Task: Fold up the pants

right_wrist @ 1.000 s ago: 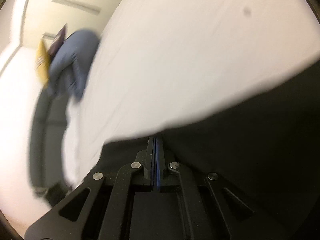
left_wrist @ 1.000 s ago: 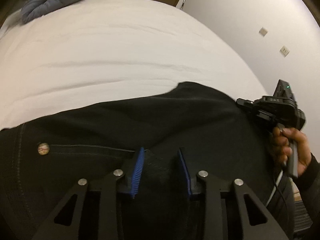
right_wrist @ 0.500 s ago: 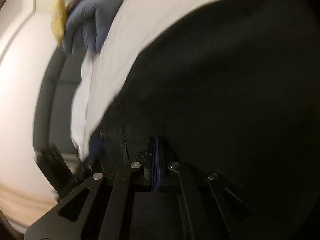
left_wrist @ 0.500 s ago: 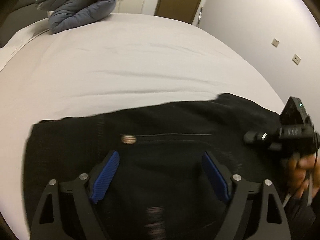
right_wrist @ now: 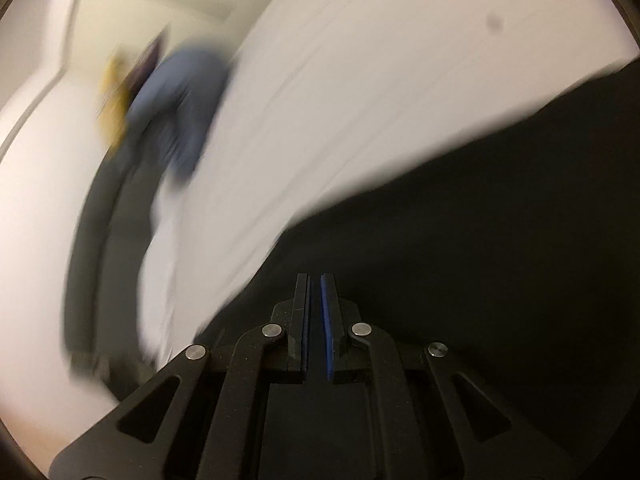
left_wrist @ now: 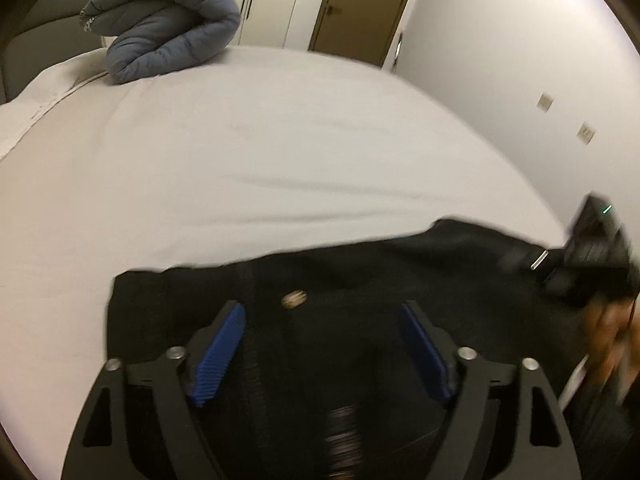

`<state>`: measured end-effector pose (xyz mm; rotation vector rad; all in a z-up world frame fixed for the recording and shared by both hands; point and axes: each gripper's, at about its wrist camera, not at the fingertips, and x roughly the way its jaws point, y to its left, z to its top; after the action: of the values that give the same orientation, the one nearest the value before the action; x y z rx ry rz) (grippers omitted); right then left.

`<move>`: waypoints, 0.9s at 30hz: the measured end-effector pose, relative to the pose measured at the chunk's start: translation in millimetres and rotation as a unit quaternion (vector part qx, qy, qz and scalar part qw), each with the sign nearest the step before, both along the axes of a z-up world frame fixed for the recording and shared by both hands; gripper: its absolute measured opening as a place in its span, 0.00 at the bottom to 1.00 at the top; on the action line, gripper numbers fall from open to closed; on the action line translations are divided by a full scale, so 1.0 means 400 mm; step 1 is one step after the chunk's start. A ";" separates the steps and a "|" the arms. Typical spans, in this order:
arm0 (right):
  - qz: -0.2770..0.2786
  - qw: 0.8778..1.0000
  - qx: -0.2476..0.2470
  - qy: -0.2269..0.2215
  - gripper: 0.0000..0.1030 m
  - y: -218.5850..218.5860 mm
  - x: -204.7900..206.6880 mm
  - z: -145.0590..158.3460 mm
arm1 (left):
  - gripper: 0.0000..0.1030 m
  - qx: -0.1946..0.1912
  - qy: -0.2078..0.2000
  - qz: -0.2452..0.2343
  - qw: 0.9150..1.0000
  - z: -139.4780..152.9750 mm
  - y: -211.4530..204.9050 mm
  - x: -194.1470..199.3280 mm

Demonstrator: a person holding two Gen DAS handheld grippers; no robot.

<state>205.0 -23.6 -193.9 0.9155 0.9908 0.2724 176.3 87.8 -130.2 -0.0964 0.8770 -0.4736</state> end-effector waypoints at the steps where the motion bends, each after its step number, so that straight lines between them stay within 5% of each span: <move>1: 0.035 0.999 0.004 -0.004 0.06 0.078 0.021 0.000 | 0.85 0.000 0.000 -0.003 1.000 0.005 -0.023 0.003; 4: 0.092 0.996 0.019 0.011 0.06 0.256 0.091 -0.061 | 0.85 0.022 0.020 -0.008 1.000 -0.027 -0.084 0.039; 7: 0.042 0.996 0.056 0.047 0.00 0.221 0.125 -0.150 | 0.82 0.023 0.062 0.011 0.998 -0.093 -0.067 0.082; 9: 0.000 0.996 0.086 0.041 0.00 0.154 0.147 -0.157 | 0.82 0.014 0.061 0.010 0.998 -0.093 -0.060 0.084; 13: -0.081 0.996 0.023 0.013 0.00 -0.094 0.116 -0.106 | 0.83 0.027 0.051 0.001 0.998 -0.096 -0.070 0.078; 15: -0.146 0.989 0.005 0.018 0.00 -0.306 0.055 -0.087 | 0.83 0.027 0.051 -0.001 0.998 -0.094 -0.069 0.076; 20: -0.247 0.968 -0.039 0.018 0.07 -0.492 -0.127 0.012 | 0.82 0.043 0.053 0.013 0.998 -0.068 -0.068 0.076; 23: -0.180 0.983 0.027 -0.034 0.07 -0.419 -0.243 0.046 | 0.82 0.023 0.036 -0.004 0.999 -0.024 -0.139 0.038; 27: -0.069 0.997 0.046 -0.005 0.07 -0.246 -0.292 -0.035 | 0.82 0.007 0.044 -0.056 0.997 -0.013 -0.307 -0.044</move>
<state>88.4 -122.0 -207.8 1.0602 0.9072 0.2063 158.5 -35.1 -135.5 -0.0551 0.9748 -0.5713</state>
